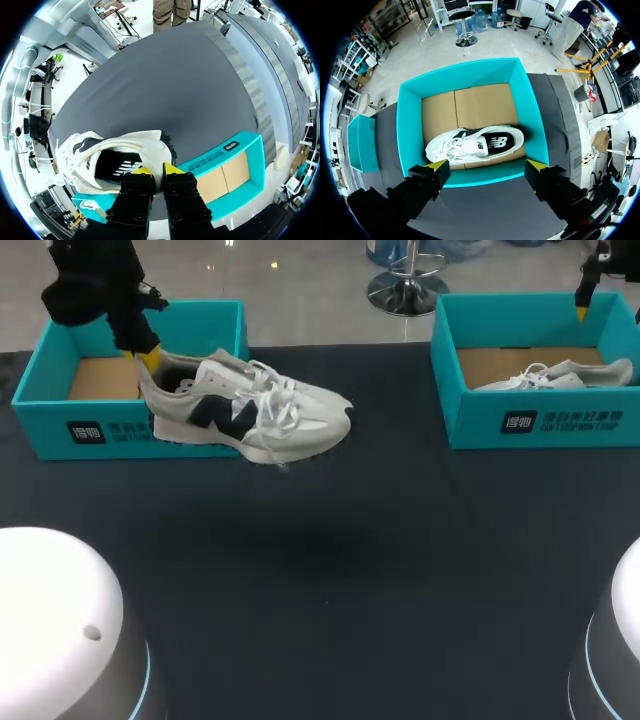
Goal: Take the shoe out of the shoebox, open the shoe tongue, remove and reinsert the insole, then place the shoe into the shoebox
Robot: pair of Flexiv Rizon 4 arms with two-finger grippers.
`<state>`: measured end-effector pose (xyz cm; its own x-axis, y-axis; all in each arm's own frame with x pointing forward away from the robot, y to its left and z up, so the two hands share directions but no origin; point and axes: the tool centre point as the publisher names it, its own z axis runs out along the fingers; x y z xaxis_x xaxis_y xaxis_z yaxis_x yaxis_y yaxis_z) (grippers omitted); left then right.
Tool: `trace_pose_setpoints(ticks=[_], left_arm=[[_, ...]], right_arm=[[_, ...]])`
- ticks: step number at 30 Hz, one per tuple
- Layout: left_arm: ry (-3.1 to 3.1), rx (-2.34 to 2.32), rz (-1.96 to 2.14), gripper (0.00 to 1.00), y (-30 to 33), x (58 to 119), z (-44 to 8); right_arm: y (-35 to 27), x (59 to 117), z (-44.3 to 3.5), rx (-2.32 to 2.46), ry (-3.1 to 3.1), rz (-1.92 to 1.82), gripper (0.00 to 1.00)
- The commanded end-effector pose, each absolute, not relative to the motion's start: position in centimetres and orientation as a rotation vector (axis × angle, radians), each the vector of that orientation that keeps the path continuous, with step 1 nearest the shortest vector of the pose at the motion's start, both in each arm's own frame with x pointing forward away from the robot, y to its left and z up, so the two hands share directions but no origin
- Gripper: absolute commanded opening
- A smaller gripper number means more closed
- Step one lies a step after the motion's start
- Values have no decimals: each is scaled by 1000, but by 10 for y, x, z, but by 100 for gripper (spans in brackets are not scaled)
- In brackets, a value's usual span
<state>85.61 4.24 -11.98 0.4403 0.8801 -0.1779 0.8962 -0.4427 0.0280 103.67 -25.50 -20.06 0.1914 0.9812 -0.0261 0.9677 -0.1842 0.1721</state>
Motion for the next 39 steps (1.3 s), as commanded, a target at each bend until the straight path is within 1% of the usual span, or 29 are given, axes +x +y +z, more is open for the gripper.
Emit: trace_pose_setpoints(ticks=[1,10,16,24,31,39], left_arm=[[1572,2531,-169,0,45,852,-120],[1572,2531,-169,0,45,852,-120],[1783,2426,-94,0,0,813,-127],[1850,2398,-90,0,-50,762,-147],[1849,2368,-205,0,-72,735,-162],[1906,2337,-214,0,-92,711,-180]], right_arm=[[-255,1036,-200,2305,1901,133,100],[-255,1036,-200,2305,1901,133,100],[-255,1036,-200,2305,1901,133,100],[-255,1036,-200,2305,1901,133,100],[-255,1036,-200,2305,1901,133,100],[-255,1036,-200,2305,1901,133,100]])
